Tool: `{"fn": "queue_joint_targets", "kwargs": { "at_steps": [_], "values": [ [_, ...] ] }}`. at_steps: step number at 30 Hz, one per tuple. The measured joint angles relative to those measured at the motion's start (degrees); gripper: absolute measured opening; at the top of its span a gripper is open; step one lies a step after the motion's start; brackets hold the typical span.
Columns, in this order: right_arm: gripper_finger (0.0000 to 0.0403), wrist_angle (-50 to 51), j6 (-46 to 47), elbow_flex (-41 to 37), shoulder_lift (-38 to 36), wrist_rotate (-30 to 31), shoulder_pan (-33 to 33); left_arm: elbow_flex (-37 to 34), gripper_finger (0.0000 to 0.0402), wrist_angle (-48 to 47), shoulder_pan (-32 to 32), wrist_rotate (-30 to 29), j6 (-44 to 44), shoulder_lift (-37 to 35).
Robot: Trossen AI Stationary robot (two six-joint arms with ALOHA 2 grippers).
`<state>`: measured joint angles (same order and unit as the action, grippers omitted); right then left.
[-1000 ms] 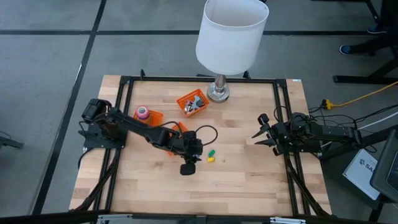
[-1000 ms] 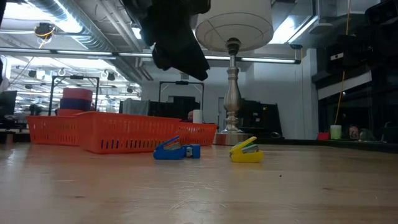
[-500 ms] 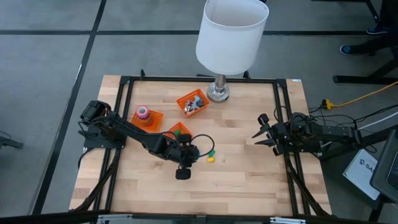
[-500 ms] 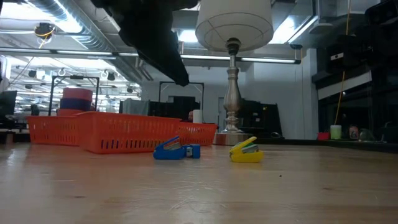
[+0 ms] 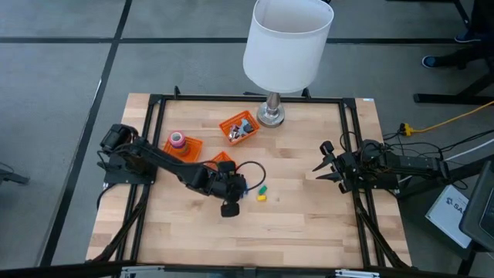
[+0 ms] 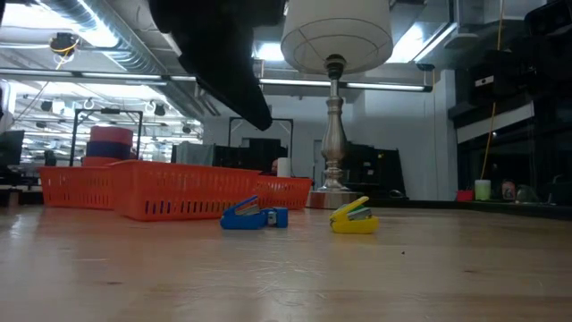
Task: Pick and place Stapler, Stapler remover, tape
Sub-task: Put the blue stapler into the bottom orange bin
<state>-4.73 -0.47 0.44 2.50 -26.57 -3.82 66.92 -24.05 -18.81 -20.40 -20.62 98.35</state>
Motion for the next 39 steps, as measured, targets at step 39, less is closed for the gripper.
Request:
{"fn": "queue_joint_targets", "kwargs": {
  "at_steps": [39],
  "values": [
    [0.0129,-0.04,-0.01,-0.01,-0.02,0.02,-0.01,0.0,0.021,2.56,3.48,9.54,8.9,7.23]
  ]
}}
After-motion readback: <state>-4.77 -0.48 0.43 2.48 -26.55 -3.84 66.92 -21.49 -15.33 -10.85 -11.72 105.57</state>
